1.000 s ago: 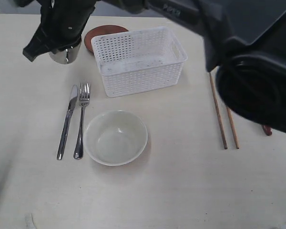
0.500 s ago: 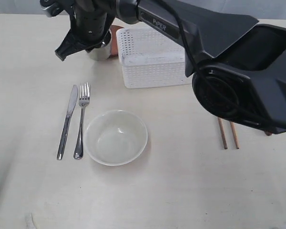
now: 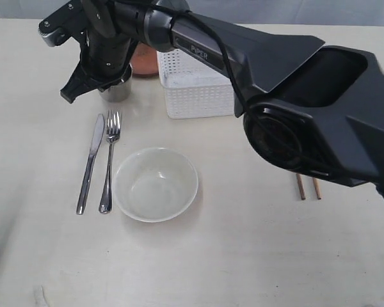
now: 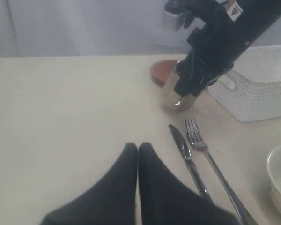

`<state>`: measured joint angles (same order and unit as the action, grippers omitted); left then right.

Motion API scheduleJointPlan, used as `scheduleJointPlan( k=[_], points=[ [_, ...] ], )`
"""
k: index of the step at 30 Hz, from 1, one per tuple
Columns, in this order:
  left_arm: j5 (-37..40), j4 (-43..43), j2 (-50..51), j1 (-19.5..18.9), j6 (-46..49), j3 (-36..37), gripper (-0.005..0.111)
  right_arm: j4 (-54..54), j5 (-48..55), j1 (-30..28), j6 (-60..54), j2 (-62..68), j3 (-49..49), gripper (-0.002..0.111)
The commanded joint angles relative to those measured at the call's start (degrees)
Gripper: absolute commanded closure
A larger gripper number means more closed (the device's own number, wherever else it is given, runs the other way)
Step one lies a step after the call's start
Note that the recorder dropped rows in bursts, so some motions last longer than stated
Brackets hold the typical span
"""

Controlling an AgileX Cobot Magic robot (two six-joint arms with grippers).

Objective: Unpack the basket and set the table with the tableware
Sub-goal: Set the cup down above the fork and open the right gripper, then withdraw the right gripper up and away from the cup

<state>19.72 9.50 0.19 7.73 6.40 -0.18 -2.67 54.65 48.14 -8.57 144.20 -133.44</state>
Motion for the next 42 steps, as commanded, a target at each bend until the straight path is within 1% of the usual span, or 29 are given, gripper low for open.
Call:
scheduleJointPlan(
  k=[1,6,7,10,11,14,18,19,22,23,26,29,30,35,42],
  points=[
    [-0.1,-0.2,-0.2,0.4,-0.1,0.2,0.107,0.1,-1.5,0.0,-0.5,0.4,-0.4,0.108],
    [-0.1,-0.2,-0.2,0.4,-0.1,0.2,0.107,0.3,-1.4,-0.1,-0.5,0.4,-0.4,0.108],
    [-0.1,-0.2,-0.2,0.4,-0.1,0.2,0.107,1.8,-1.4,-0.1,-0.5,0.4,-0.4,0.102],
    [-0.1,-0.2,-0.2,0.4,-0.1,0.2,0.107,2.7,-2.7,-0.1,-0.2,0.4,-0.4,0.074],
    [-0.1,-0.2,-0.2,0.4,-0.1,0.2,0.107,2.7,-2.9,-0.1,-0.2,0.4,-0.4,0.072],
    [-0.1,-0.2,-0.2,0.4,-0.1,0.2,0.107,0.6,-4.0,-0.1,-0.1,0.2,-0.4,0.076],
    [-0.1,-0.2,-0.2,0.4,-0.2,0.2,0.107,0.4,-4.9,-0.1,-0.1,-2.2,-0.4,0.076],
    [-0.1,-0.2,-0.2,0.4,-0.2,0.2,0.107,-1.2,-4.9,-0.1,-0.1,-3.5,-0.4,0.076],
    [-0.1,-0.2,-0.2,0.4,-0.2,0.2,0.107,-5.3,-2.4,-0.1,-0.1,-7.0,-0.4,0.076],
    [-0.1,-0.2,-0.2,0.4,-0.2,0.2,0.107,-7.4,0.1,-0.1,-0.1,-8.8,-0.4,0.076],
    [-0.1,-0.2,-0.2,0.4,-0.2,0.2,0.107,-12.8,3.9,-0.1,0.4,-11.1,-0.4,0.085],
    [-0.1,-0.2,-0.2,0.4,-0.2,0.2,0.107,-15.4,7.1,-0.8,0.4,-12.5,-0.4,0.102],
    [-0.1,-0.2,-0.2,0.4,-0.2,0.2,0.107,-15.2,8.1,-1.4,0.4,-13.0,-0.4,0.108],
    [-0.1,-0.2,-0.2,0.4,-0.2,0.2,0.107,-13.3,11.1,-5.3,0.6,-14.8,-0.4,0.109],
    [-0.1,-0.2,-0.2,0.4,0.0,0.2,0.107,4.9,12.8,-11.8,-8.1,-19.3,-0.4,0.109]
  ],
)
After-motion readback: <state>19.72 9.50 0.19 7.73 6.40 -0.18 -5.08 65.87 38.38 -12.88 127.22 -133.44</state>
